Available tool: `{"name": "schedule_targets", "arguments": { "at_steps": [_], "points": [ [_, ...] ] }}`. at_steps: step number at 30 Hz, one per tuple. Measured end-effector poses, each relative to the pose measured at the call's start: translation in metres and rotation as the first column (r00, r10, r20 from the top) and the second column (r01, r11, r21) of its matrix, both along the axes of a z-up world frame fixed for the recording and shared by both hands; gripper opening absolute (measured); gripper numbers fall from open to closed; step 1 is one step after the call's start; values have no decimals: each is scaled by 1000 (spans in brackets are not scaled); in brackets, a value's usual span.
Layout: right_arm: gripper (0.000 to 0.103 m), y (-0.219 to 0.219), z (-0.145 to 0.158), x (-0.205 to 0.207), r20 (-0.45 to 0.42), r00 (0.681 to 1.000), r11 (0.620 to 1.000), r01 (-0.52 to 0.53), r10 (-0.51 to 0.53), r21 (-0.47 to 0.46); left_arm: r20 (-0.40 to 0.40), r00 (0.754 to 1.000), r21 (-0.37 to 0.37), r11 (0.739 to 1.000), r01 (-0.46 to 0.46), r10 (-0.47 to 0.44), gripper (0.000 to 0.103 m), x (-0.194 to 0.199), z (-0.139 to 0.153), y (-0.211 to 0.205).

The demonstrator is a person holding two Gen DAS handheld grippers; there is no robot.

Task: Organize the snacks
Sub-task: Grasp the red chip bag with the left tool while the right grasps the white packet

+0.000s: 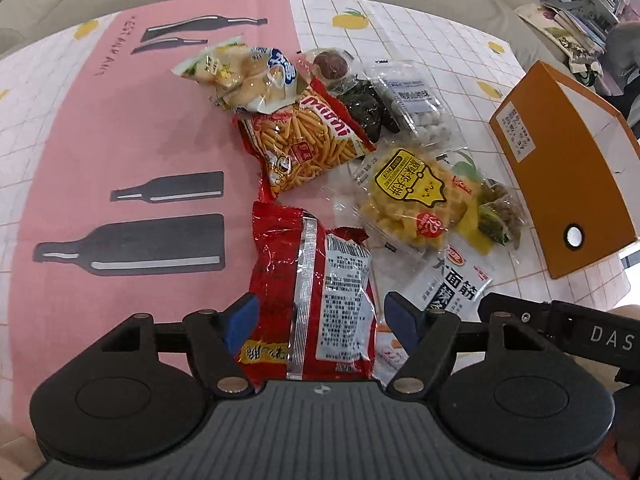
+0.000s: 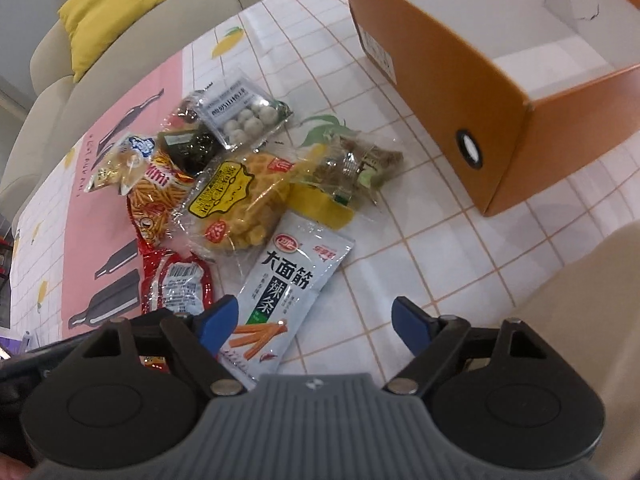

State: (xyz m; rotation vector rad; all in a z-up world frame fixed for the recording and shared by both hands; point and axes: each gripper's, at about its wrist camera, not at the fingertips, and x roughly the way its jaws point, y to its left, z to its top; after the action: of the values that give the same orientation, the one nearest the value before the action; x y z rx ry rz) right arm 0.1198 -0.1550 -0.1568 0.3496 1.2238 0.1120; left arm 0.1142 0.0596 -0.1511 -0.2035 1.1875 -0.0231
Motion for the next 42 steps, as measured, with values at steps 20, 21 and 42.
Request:
{"name": "schedule_targets", "arguments": {
  "at_steps": [20,21,42],
  "points": [
    [83,34,-26,21,-80,997,999,-2,-1,-43,-45,998,46,998,-33,35,80,9,-22,26],
    [83,38,-28,22,-81,997,999,-6,1,-52,-49,998,53,998,-35,38,80,8,-21,29],
    [81,93,-35,16,-22,996,943,-85,83,-322,-66,995,50,997,-67,70,88,1,-24,48]
  ]
}}
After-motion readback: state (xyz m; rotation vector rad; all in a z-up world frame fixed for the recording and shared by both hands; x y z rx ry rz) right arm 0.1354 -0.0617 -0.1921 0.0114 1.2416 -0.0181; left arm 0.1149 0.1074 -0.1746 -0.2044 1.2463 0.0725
